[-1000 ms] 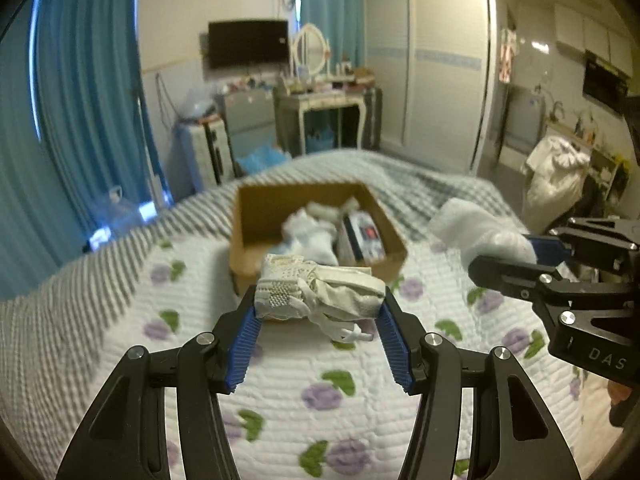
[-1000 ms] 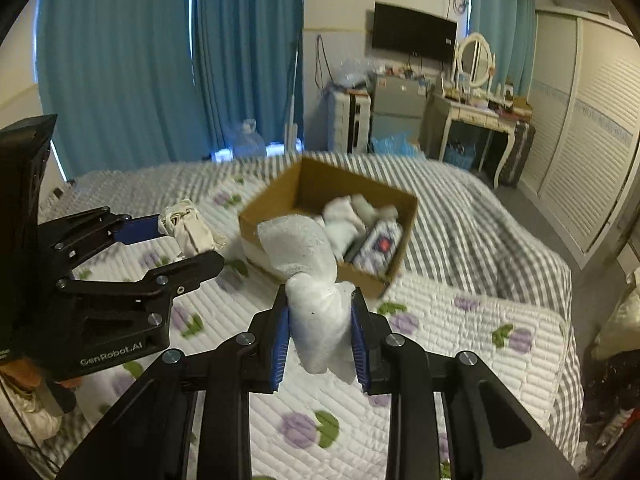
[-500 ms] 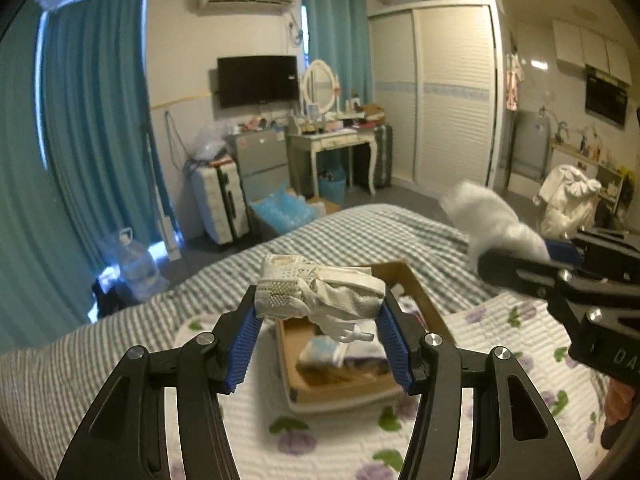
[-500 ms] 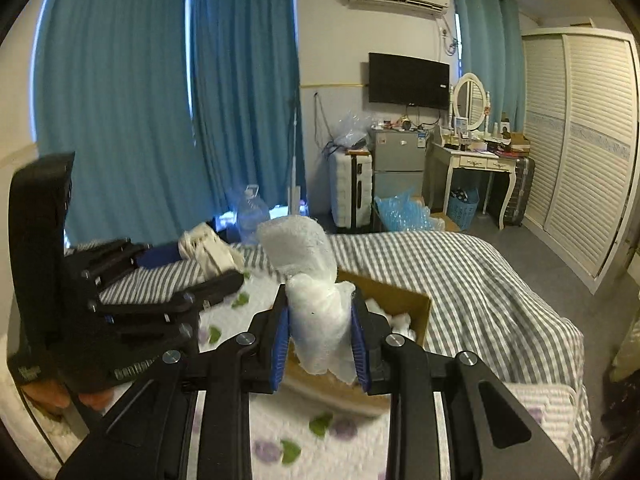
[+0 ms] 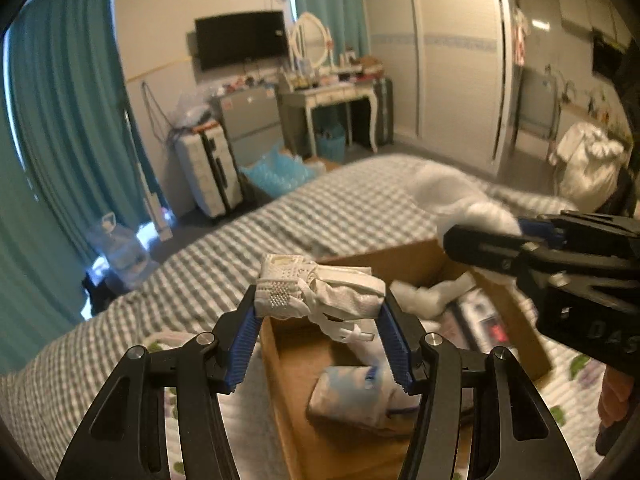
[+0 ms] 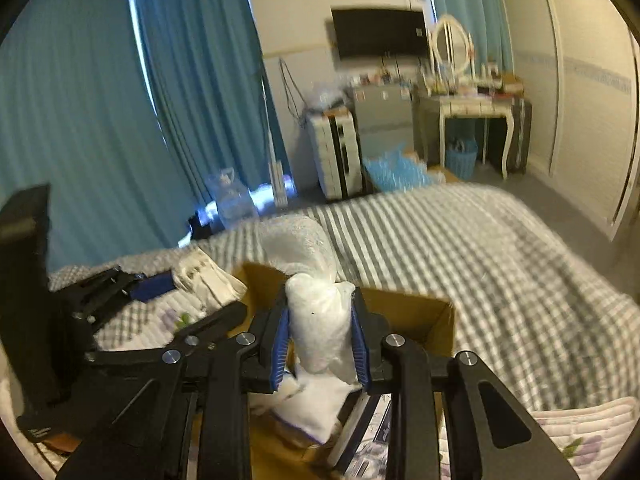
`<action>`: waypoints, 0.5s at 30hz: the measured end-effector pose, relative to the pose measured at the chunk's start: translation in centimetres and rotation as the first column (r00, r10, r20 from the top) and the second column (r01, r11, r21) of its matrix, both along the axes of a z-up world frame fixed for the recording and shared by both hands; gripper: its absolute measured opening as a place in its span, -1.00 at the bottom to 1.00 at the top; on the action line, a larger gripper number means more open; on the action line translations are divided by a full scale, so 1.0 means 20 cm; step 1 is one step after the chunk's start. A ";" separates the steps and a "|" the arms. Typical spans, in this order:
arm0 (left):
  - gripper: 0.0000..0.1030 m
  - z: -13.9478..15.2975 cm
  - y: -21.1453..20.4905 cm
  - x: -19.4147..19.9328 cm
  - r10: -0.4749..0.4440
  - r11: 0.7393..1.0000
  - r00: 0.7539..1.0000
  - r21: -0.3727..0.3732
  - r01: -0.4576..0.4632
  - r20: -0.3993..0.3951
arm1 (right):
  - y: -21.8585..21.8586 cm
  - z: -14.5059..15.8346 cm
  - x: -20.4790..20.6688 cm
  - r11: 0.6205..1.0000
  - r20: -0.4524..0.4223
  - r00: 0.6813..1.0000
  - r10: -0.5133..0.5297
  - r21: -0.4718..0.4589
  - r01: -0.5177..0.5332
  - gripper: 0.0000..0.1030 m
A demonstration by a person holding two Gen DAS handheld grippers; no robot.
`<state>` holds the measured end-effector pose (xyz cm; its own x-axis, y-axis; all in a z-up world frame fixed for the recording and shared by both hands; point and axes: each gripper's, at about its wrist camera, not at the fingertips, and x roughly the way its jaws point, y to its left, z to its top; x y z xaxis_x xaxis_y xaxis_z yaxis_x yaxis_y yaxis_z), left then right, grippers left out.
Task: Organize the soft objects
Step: 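Carry the glove and cotton bundle into the box and open both tools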
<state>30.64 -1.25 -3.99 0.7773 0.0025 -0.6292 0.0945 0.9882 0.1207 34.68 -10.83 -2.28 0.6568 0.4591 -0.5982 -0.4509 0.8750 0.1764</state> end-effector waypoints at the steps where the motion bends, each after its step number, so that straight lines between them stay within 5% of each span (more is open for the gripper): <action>1: 0.07 -0.03 -0.01 0.01 -0.001 1.000 1.000 0.012 0.001 -0.012 | 0.00 -0.05 0.04 1.000 -0.020 1.000 -0.004 -0.014 0.004 -0.48; 11: 0.12 -0.12 -0.06 0.05 0.004 0.999 0.997 0.043 0.000 -0.079 | -0.02 -0.29 0.21 0.997 -0.136 0.989 -0.053 -0.056 0.046 -0.39; 14: 0.15 -0.13 -0.06 0.06 -0.001 0.999 0.995 0.046 0.006 -0.103 | -0.06 -0.28 0.22 0.997 -0.152 0.986 -0.073 -0.016 0.072 -0.11; 15: 0.32 -0.13 -0.07 0.06 -0.009 0.998 0.993 0.053 0.015 -0.120 | -0.06 -0.26 0.22 0.997 -0.152 0.985 -0.080 -0.016 0.078 0.01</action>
<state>31.86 -2.67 -6.66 0.6963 0.0295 -0.7171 0.1235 0.9793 0.1602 39.14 -12.09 -7.56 0.5919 0.4029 -0.6981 -0.3488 0.9088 0.2288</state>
